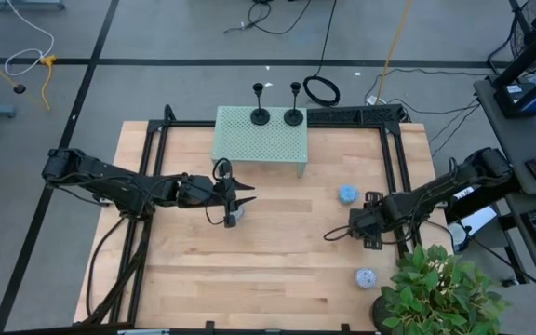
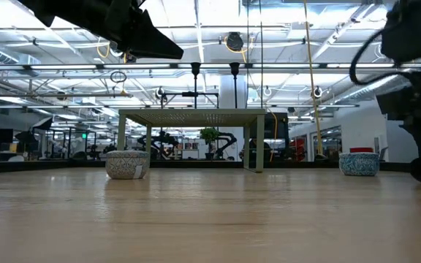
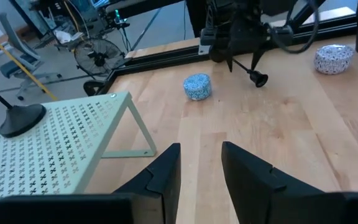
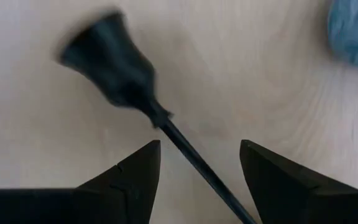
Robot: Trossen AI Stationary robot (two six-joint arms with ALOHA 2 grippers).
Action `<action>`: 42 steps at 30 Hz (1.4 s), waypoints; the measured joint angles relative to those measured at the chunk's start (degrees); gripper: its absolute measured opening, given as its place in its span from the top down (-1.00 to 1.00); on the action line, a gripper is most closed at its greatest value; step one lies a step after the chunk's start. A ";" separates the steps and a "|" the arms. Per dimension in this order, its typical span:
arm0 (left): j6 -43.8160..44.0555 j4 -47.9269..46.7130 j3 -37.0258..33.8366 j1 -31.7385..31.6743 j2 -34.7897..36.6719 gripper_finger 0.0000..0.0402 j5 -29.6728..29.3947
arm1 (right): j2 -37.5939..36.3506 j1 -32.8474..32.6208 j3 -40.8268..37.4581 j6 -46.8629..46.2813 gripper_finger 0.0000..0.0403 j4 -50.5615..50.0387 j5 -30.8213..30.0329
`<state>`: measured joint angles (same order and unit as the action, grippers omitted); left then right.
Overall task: Pick & Place candle stick holders
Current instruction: Put the black candle holder on the shelf
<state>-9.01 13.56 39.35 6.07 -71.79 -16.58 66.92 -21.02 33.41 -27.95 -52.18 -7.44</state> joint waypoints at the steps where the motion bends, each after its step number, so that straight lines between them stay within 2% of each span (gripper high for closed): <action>1: 0.02 0.00 0.00 0.00 0.00 0.39 0.00 | 0.00 0.00 -0.80 -0.87 -0.05 0.02 0.00; 5: 0.01 0.00 0.01 0.00 0.00 0.39 0.00 | -0.10 0.00 -2.31 -3.50 0.00 0.66 -0.01; 8: 0.00 0.00 0.02 0.00 0.00 0.39 0.00 | -0.10 0.02 -2.36 -4.38 0.12 0.70 1.41; 14: 0.00 0.00 0.02 0.00 0.00 0.39 0.00 | -0.07 0.00 -2.45 -4.33 0.60 2.13 3.09; 18: 0.01 0.00 0.02 0.01 0.00 0.39 0.02 | -0.02 0.01 -2.67 -3.07 0.94 8.24 3.46; 24: -0.99 0.70 0.02 0.02 0.00 0.39 0.02 | 0.00 0.99 -2.62 7.10 0.95 27.83 1.43; 35: 1.61 4.55 0.07 0.00 0.02 0.39 0.29 | -1.44 8.03 -2.60 31.48 0.97 71.80 1.34; 40: 0.93 7.67 0.04 0.00 -2.97 0.39 6.08 | -1.28 12.41 -2.60 35.43 0.96 84.73 1.09; 42: 0.03 12.48 -0.02 0.00 -5.63 0.39 8.11 | -0.74 13.64 -2.57 35.06 0.97 87.50 1.19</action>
<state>-8.98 26.04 39.34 6.07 -77.42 -8.47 66.17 -7.38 30.84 7.11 35.32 -6.25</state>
